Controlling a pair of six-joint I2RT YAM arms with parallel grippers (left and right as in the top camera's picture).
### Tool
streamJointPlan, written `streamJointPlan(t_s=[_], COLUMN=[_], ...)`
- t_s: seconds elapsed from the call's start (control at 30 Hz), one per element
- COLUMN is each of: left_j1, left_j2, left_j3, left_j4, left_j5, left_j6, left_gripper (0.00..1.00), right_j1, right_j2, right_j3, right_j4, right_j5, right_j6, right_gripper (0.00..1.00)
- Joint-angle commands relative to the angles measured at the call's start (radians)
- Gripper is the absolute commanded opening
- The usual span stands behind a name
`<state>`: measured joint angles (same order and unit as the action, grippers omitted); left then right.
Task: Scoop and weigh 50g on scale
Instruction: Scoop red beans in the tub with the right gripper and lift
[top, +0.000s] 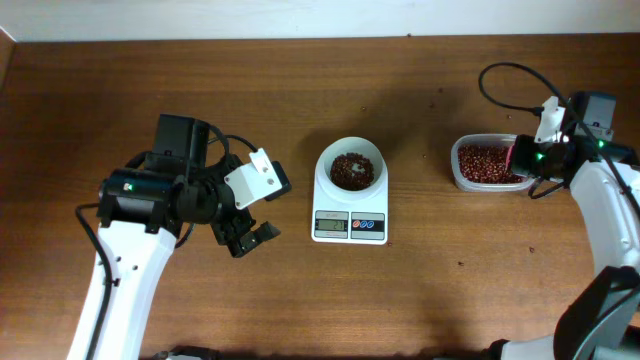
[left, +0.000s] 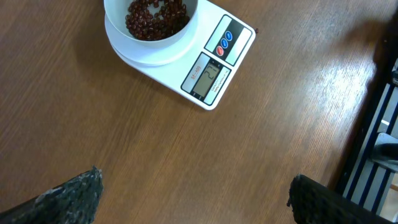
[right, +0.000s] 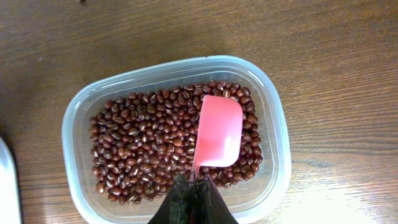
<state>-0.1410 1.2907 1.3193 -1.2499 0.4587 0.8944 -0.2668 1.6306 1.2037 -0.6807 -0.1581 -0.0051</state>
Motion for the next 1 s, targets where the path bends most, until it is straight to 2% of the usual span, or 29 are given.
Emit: streamJointPlan(t_s=[0.0,0.3,0.47,0.67,0.8,0.9,0.97], left_j1=[0.000,0.000,0.000,0.000,0.000,0.000,0.000], left_j2=[0.003,0.003,0.003,0.003,0.003,0.002,0.003], left_j3=[0.007,0.007,0.007,0.007,0.007,0.007,0.007], left_j4=[-0.001,-0.001,-0.001,-0.001,-0.001,-0.001,-0.001], left_j5=[0.003,0.003,0.003,0.003,0.003,0.003,0.003], left_j6=[0.009,0.008,0.009,0.009,0.008,0.008,0.008], left_gripper=[0.99,0.99,0.99,0.99,0.99,0.99,0.99], right_j1=[-0.002,-0.024,-0.121,-0.221,-0.273,-0.286,-0.286], right_j2=[0.058,0.195,0.194,0.194,0.194,0.194,0.186], right_j3=[-0.027,-0.027,-0.027,-0.027,-0.027,-0.027,-0.027], right_j4=[0.006,0.011,-0.007,-0.058,-0.058,-0.064,-0.077], right_j5=[-0.070,-0.312,-0.476,-0.558,-0.671,-0.670,-0.715], right_j6=[-0.021,-0.006,-0.005,-0.007,-0.070,-0.073,-0.133], right_gripper=[0.04,0.04,0.04,0.04,0.04,0.04,0.04])
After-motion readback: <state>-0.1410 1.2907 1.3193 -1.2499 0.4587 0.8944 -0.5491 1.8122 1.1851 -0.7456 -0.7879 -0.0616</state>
